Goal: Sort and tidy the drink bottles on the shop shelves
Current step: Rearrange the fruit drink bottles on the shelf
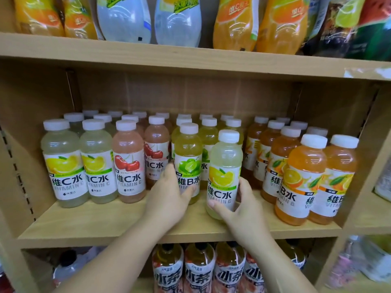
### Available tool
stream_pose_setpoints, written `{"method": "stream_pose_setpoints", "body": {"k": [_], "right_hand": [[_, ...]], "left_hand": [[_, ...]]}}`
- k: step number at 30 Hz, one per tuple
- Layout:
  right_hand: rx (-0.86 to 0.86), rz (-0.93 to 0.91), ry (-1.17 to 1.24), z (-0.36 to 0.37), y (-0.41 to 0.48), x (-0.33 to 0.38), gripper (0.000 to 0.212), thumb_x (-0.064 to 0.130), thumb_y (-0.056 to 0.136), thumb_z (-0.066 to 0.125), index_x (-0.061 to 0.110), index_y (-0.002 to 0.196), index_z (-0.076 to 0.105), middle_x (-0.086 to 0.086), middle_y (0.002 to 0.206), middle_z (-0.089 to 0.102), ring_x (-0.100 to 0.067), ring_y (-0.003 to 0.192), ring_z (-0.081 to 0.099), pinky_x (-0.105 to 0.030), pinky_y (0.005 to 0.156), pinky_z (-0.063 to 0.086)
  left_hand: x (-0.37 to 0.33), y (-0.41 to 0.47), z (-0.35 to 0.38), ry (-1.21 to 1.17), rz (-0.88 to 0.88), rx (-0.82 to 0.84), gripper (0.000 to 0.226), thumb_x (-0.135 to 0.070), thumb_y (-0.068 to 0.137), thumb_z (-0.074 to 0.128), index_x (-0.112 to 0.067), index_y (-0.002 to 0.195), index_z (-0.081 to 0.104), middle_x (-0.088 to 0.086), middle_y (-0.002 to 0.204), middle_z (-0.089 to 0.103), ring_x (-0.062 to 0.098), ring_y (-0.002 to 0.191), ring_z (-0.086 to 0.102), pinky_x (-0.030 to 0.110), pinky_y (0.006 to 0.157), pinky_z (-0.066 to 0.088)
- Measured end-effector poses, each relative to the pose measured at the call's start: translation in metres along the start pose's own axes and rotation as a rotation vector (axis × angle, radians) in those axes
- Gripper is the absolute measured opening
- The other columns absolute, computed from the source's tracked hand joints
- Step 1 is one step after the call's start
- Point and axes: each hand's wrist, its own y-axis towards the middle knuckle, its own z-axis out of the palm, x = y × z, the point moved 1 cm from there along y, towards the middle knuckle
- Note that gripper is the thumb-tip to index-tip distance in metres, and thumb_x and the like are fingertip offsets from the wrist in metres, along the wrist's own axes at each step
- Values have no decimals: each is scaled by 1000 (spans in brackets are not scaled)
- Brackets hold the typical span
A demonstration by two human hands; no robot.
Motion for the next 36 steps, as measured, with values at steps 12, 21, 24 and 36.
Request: {"method": "stream_pose_setpoints", "body": {"k": [12,21,24,36], "right_hand": [[81,-54,-1,-6,0,1,67,49,78,84,41,136,49,28,119,65,12,108,58,-17,89,50],[296,-280,90,78,-24,62,60,50,70,85,40,126,62,20,114,69,4,110,60,-14,91,46],[264,-363,49,114,-26,84,68,68,63,71,36,122,67,13,103,59,-1,102,56,-11,87,42],[342,-396,80,217,-24,137,53,36,70,89,33,121,72,17,100,64,-6,94,61,-26,87,53]], "left_hand": [[20,-8,-12,-124,7,-59,65,-40,91,70,-24,148,42,-1,133,56,24,104,65,38,91,52],[32,-54,-81,-365,104,-180,54,-54,81,73,-47,132,55,-24,111,69,2,75,64,26,69,53],[55,-59,-108,-332,23,-259,58,-60,73,74,-63,126,50,-31,107,66,4,76,68,39,72,59],[122,-62,-188,54,-65,-396,87,-30,72,89,-44,147,46,-32,100,60,1,67,67,27,70,57]]}}
